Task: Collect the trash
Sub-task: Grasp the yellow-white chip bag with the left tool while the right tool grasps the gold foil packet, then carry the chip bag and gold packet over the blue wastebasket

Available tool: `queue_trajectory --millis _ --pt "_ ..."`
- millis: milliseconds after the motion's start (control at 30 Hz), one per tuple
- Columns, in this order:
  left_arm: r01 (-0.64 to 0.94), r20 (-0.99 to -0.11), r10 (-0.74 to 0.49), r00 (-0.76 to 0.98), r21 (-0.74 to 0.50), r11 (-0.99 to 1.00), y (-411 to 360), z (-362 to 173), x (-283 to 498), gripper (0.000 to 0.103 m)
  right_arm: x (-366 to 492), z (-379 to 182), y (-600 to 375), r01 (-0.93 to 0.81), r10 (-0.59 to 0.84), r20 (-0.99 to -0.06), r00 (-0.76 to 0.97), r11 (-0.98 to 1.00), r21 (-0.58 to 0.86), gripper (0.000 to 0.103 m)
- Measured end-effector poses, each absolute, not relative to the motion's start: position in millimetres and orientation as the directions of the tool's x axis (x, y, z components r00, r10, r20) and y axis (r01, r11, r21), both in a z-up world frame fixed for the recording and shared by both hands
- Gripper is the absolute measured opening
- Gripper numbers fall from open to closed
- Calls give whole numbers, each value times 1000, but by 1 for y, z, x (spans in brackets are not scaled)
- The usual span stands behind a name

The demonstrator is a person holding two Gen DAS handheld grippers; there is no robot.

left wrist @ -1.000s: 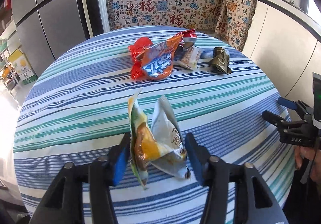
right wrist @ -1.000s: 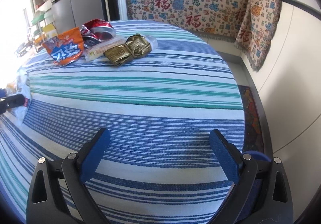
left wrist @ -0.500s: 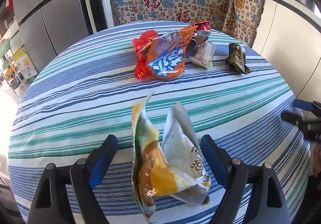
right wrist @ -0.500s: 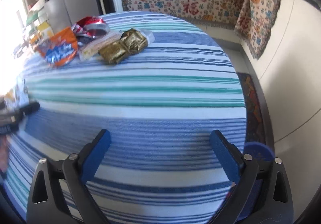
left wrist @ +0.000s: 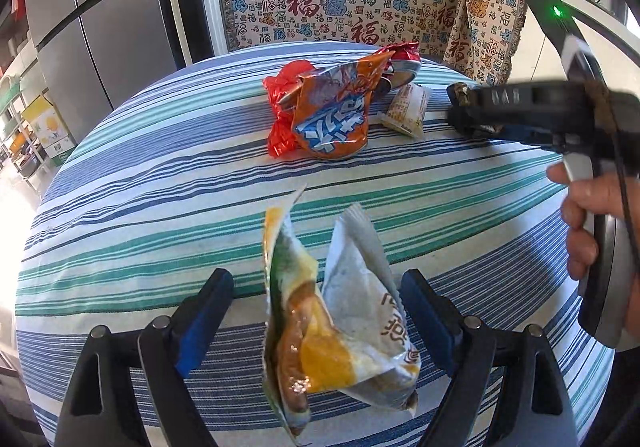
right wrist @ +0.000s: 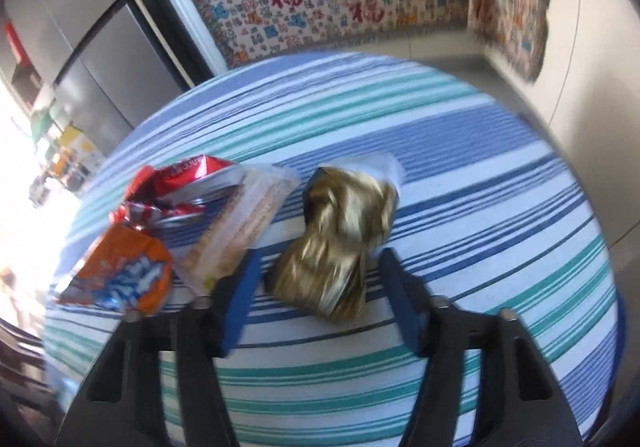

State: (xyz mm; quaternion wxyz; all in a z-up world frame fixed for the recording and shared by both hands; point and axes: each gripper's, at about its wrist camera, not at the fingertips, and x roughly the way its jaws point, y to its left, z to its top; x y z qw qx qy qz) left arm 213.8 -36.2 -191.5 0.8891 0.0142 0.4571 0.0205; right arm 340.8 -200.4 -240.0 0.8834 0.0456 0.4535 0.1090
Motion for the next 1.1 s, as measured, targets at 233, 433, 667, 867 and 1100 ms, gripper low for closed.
queue_trajectory --millis 233,433,667,867,1100 --pt "-25 -812 50 582 43 999 -36 -191 213 88 265 -240 -215 -458 336 -798 500 885 86 47" --pt "-27 -812 54 581 48 998 -36 -191 212 89 217 -245 -213 -530 342 -789 511 848 24 54" --pt "-20 -813 44 580 40 999 -35 -190 212 89 228 -251 -209 -467 298 -782 548 884 10 75" --pt "16 -815 26 579 44 999 -23 -189 202 89 226 -249 -214 -450 288 -777 560 893 7 81" --pt "2 -822 31 568 38 999 1 -186 171 89 224 -247 -218 -452 298 -783 546 892 24 82"
